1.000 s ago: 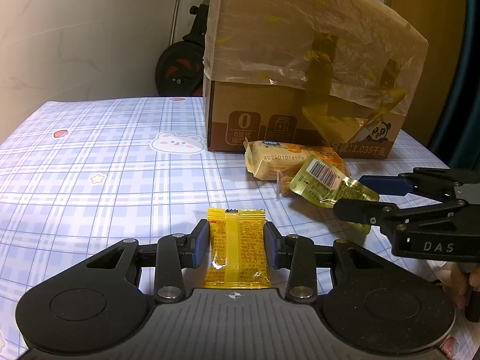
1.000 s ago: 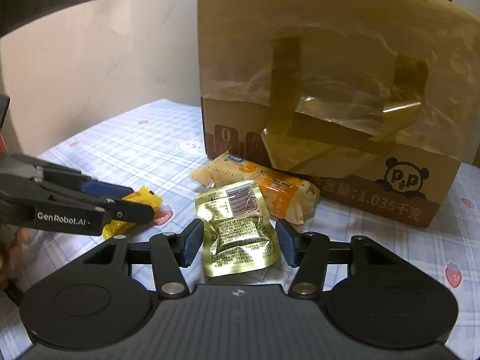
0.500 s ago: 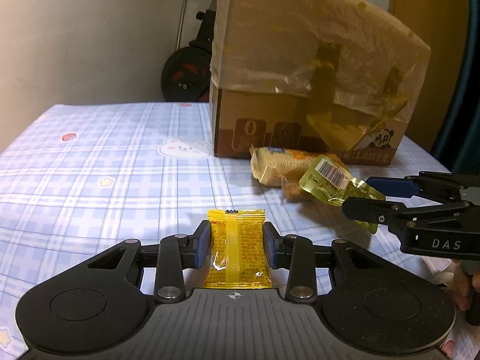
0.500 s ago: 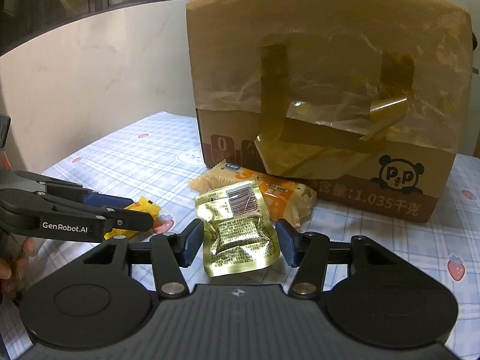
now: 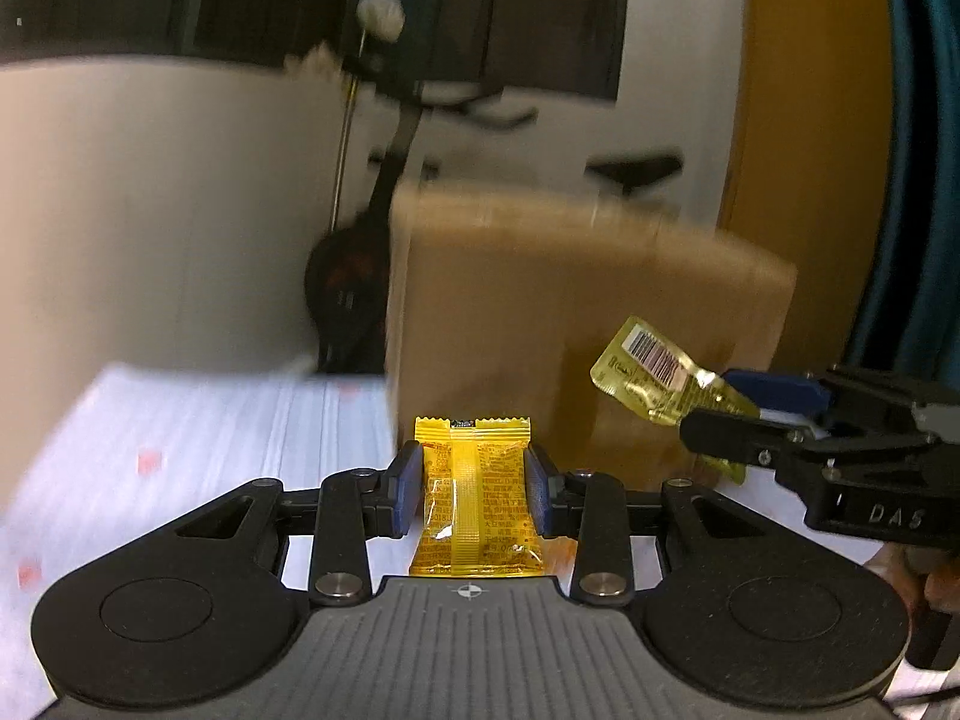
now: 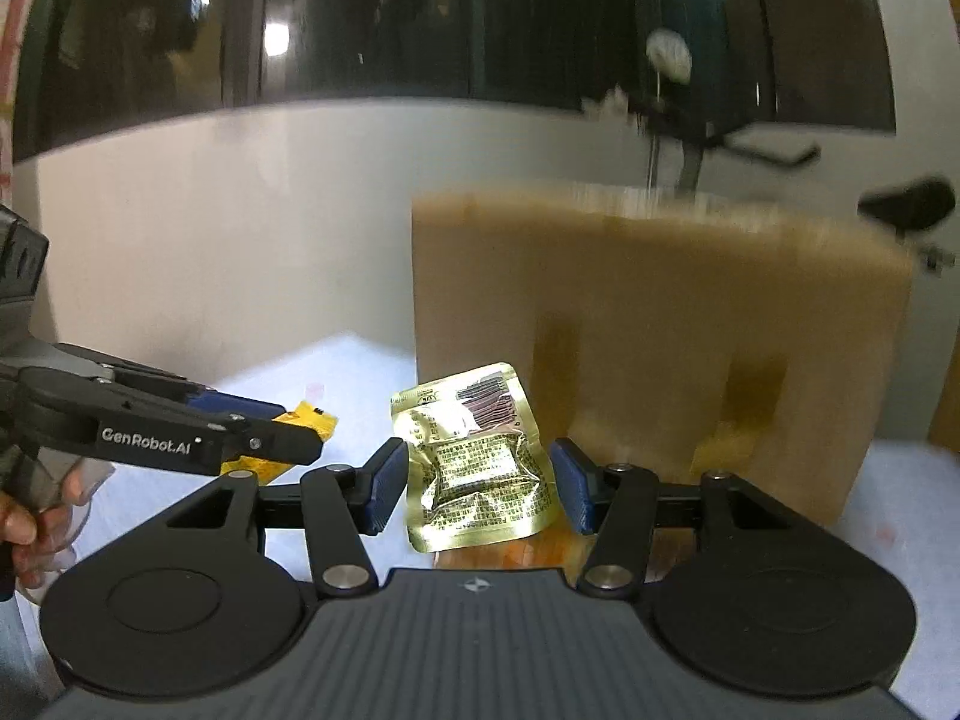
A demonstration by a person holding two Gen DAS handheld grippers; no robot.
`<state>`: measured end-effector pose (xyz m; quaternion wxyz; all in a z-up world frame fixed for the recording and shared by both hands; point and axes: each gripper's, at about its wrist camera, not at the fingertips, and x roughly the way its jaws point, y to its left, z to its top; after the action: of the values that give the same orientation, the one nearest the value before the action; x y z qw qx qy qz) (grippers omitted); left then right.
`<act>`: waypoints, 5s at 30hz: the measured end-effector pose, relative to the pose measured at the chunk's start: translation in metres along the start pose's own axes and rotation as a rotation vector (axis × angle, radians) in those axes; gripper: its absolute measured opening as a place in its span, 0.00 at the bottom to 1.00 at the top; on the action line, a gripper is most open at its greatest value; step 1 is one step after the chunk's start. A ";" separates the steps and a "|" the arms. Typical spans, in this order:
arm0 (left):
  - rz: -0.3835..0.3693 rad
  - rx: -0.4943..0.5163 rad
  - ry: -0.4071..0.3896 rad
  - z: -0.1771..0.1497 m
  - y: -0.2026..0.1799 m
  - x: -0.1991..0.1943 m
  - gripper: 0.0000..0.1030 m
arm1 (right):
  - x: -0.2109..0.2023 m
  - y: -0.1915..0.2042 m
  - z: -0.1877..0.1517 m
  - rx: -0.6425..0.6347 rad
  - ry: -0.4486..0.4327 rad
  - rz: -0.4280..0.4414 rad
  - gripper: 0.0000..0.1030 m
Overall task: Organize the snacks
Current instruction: 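Lift both packets up over the cardboard box with both tools, then open both tools to drop the packets into the box, then move both tools back down toward the last snacks beside the box, then grasp the small peanut packet with the left tool while the right tool grasps the bread roll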
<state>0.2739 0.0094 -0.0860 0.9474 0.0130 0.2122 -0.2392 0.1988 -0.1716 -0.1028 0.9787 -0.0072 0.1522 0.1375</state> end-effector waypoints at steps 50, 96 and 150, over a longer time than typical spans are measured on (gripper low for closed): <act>-0.018 0.076 0.010 0.101 -0.016 0.043 0.66 | -0.001 -0.102 0.089 0.246 -0.040 -0.158 0.59; -0.197 -0.082 0.356 -0.044 0.002 0.149 0.40 | 0.102 -0.059 -0.060 0.214 0.408 0.008 0.46; -0.121 -0.414 0.420 -0.083 -0.035 0.111 0.42 | 0.044 -0.044 -0.068 0.125 0.489 0.076 0.41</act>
<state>0.3132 -0.0609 -0.2045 0.8494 -0.1437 0.4482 -0.2387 0.2307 -0.2057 -0.1819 0.9054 0.0262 0.3930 0.1588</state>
